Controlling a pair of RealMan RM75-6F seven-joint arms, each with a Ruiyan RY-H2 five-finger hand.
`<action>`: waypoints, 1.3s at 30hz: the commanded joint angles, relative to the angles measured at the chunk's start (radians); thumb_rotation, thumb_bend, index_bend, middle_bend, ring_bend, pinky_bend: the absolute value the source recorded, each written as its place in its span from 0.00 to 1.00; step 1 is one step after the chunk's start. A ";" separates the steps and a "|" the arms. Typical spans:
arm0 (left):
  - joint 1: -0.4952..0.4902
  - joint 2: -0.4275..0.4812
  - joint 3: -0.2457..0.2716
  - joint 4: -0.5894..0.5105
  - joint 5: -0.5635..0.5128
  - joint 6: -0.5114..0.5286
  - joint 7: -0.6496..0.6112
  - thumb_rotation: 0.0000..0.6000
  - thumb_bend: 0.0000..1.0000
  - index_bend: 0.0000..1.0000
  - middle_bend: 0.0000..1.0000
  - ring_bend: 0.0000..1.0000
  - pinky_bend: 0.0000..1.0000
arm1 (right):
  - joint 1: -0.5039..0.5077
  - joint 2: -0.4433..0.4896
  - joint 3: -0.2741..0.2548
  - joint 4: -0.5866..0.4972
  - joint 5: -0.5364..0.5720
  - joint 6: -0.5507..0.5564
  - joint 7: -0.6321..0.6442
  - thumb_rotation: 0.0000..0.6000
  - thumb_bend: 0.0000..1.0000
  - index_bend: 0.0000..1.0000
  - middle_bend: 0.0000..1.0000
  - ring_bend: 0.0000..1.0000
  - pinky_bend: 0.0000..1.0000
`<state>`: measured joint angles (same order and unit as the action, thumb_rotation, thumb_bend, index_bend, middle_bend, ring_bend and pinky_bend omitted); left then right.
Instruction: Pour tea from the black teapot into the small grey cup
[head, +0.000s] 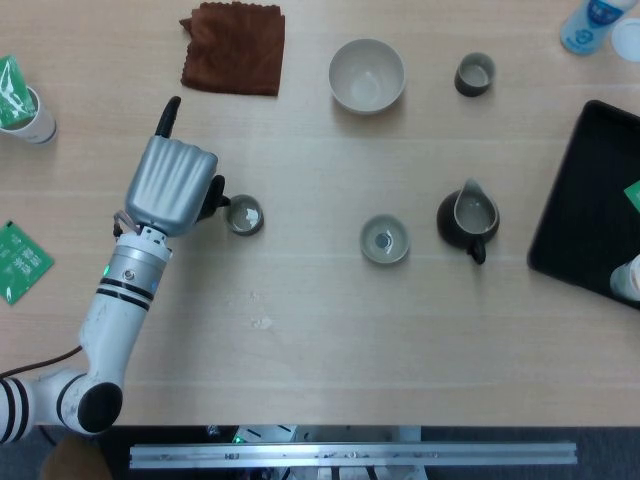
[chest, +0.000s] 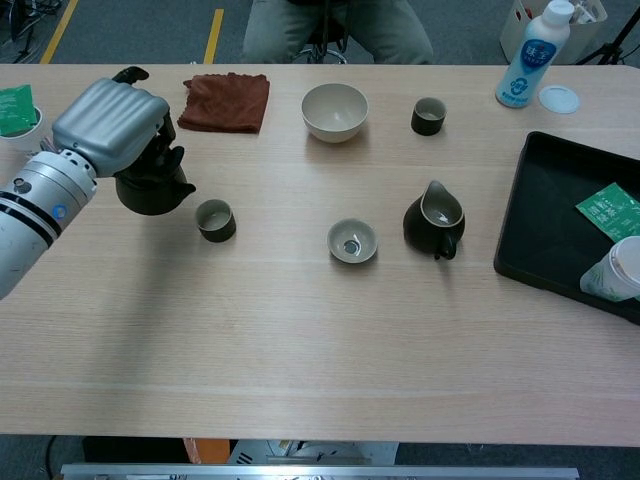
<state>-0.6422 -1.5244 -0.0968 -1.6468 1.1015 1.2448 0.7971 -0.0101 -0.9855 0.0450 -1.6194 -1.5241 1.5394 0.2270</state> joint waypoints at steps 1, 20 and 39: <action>0.000 -0.007 -0.003 0.004 0.000 0.002 0.004 0.87 0.50 0.89 1.00 0.79 0.10 | 0.000 0.000 0.000 0.001 0.000 0.000 0.002 1.00 0.00 0.43 0.36 0.21 0.23; 0.000 -0.059 -0.009 0.040 0.007 0.022 0.039 0.86 0.50 0.89 1.00 0.79 0.10 | -0.002 0.000 0.000 0.006 0.000 0.003 0.008 1.00 0.00 0.43 0.36 0.21 0.23; 0.014 -0.132 0.031 0.135 0.096 0.044 0.093 0.86 0.50 0.89 1.00 0.79 0.10 | -0.002 -0.004 0.001 0.014 0.004 -0.002 0.013 1.00 0.00 0.43 0.36 0.21 0.23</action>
<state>-0.6298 -1.6548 -0.0658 -1.5133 1.1963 1.2885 0.8889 -0.0119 -0.9893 0.0456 -1.6056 -1.5200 1.5374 0.2400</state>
